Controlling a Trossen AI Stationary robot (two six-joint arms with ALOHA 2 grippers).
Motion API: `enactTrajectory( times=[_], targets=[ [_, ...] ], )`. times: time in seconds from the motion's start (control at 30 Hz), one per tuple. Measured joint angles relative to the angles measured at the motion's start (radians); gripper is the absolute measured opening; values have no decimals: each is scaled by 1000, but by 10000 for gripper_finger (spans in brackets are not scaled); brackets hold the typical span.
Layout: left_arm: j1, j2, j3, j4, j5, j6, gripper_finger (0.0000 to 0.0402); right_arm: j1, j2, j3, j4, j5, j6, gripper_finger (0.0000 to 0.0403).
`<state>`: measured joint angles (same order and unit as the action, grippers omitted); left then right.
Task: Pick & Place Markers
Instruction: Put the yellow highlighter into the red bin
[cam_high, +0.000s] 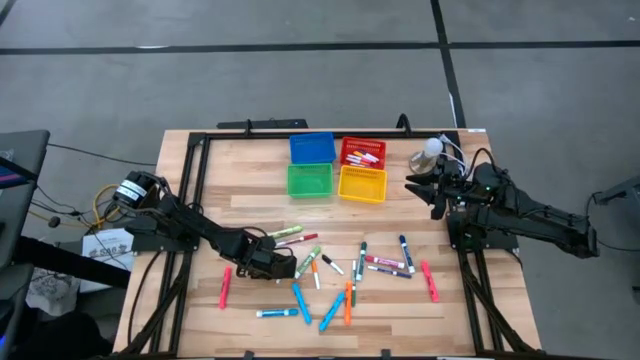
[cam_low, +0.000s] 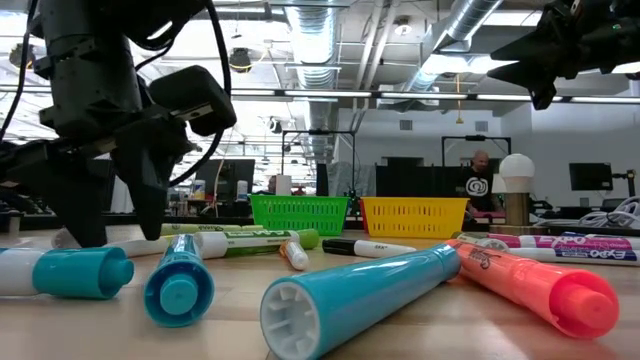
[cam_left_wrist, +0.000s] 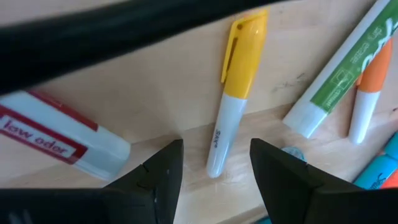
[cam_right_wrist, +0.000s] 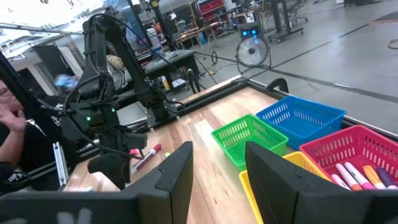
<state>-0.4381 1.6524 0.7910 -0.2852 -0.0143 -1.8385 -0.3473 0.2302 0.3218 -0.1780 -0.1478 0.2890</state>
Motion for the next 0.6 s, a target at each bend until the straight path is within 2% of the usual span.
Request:
enactTrajectory(
  times=[0.6],
  targets=[
    [0,0,-1,-4,-16,0,184,0,0,0,0,-2,1,139]
  ],
)
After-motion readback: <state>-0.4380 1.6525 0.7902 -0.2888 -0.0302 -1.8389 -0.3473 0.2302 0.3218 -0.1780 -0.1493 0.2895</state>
